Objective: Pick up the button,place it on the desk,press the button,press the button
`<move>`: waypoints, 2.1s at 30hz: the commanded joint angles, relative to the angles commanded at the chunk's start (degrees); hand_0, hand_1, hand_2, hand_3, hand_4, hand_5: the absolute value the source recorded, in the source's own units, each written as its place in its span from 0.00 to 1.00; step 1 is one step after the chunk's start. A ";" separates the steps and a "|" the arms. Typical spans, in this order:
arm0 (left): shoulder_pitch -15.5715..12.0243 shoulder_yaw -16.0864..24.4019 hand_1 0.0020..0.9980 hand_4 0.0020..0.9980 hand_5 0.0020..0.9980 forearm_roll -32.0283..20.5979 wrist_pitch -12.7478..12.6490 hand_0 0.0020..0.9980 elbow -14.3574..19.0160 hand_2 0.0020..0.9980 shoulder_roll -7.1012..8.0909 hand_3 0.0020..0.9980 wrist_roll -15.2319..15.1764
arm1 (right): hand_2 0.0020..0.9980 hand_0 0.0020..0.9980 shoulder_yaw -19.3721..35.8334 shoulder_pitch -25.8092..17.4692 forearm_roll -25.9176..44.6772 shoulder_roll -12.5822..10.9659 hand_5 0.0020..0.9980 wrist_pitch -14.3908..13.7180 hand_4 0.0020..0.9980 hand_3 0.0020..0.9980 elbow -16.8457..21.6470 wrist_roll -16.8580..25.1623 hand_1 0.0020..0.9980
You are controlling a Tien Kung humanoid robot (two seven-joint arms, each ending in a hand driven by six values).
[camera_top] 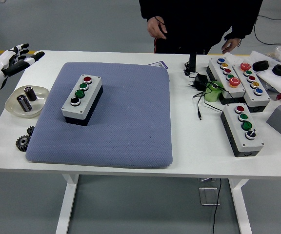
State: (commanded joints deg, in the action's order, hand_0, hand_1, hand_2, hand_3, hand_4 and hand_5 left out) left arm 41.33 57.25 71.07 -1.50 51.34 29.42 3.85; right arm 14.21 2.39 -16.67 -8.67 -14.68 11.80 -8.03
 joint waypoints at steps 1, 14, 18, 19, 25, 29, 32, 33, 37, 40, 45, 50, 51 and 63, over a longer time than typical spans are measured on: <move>0.01 -0.20 1.00 1.00 0.74 1.44 0.22 0.99 0.58 1.00 0.02 1.00 0.63 | 0.75 0.77 -0.34 -0.04 0.07 -0.15 0.17 -0.02 0.21 0.60 -0.05 0.14 0.74; 2.91 -4.02 1.00 1.00 0.71 16.20 1.84 1.00 5.11 1.00 -3.18 1.00 14.77 | 0.75 0.77 1.00 0.45 -2.62 -1.02 0.17 -1.31 0.21 0.60 -0.05 1.37 0.73; 2.70 -4.27 1.00 1.00 0.71 17.60 2.19 1.00 6.14 1.00 -3.16 1.00 16.86 | 0.75 0.77 0.65 0.58 -2.54 -0.98 0.17 -1.30 0.21 0.60 -0.15 1.32 0.73; 2.58 -4.31 1.00 1.00 0.71 17.90 2.33 1.00 6.43 1.00 -3.14 1.00 17.33 | 0.75 0.77 0.80 0.50 -2.50 -0.94 0.17 -1.29 0.21 0.60 -0.18 1.30 0.73; 2.29 -5.95 1.00 1.00 0.72 19.13 2.46 1.00 9.01 1.00 -3.17 1.00 20.91 | 0.75 0.77 1.21 0.18 -2.42 -0.85 0.17 -1.17 0.21 0.60 -0.26 1.26 0.73; 2.74 -7.61 1.00 1.00 0.72 21.04 2.25 1.00 9.27 1.00 -5.22 1.00 24.17 | 0.75 0.77 2.43 -0.14 -2.80 -0.59 0.17 -1.10 0.21 0.60 -0.26 1.12 0.73; 3.57 -8.69 1.00 1.00 0.71 22.83 1.82 1.00 7.74 1.00 -7.17 1.00 26.79 | 0.75 0.77 3.16 -0.34 -2.90 -0.42 0.17 -1.04 0.21 0.60 -0.26 1.08 0.73; 3.84 -8.93 1.00 1.00 0.71 23.45 1.87 1.00 7.22 1.00 -7.73 1.00 27.47 | 0.75 0.77 3.17 -0.37 -2.86 -0.39 0.17 -1.00 0.21 0.60 -0.27 1.06 0.73; 4.79 -10.11 1.00 1.00 0.71 24.51 1.97 1.00 5.51 1.00 -9.73 1.00 30.06 | 0.75 0.77 3.14 -0.52 -2.34 -0.16 0.17 -0.87 0.21 0.60 -0.39 1.02 0.73; 5.16 -10.66 1.00 1.00 0.70 24.73 2.43 1.00 4.87 1.00 -10.79 1.00 31.27 | 0.75 0.77 3.44 -0.65 -2.26 -0.07 0.17 -0.80 0.21 0.60 -0.38 0.96 0.73; 5.55 -11.55 1.00 1.00 0.70 24.04 3.20 1.00 4.35 1.00 -12.74 1.00 32.56 | 0.75 0.77 3.69 -0.78 -2.17 0.06 0.17 -0.75 0.21 0.60 -0.36 0.92 0.73; 5.78 -11.72 1.00 1.00 0.70 22.83 3.30 1.00 4.13 1.00 -14.00 1.00 32.90 | 0.75 0.77 3.77 -0.70 -2.32 0.03 0.17 -0.75 0.21 0.60 -0.28 0.92 0.73; 5.97 -11.95 1.00 1.00 0.70 22.57 3.47 1.00 4.00 1.00 -14.31 1.00 33.13 | 0.75 0.77 3.79 -0.68 -2.36 0.01 0.17 -0.76 0.21 0.60 -0.25 0.91 0.73; 8.04 -14.28 1.00 1.00 0.61 25.15 2.70 0.96 -2.16 1.00 -16.63 1.00 33.13 | 0.75 0.77 4.32 -0.55 -2.81 0.04 0.17 -0.77 0.21 0.60 -0.17 0.79 0.73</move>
State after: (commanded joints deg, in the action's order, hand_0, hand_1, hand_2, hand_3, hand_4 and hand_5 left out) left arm 49.38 42.97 96.22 1.21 49.18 12.79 36.98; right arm 18.54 1.84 -19.47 -8.63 -15.45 11.64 -7.24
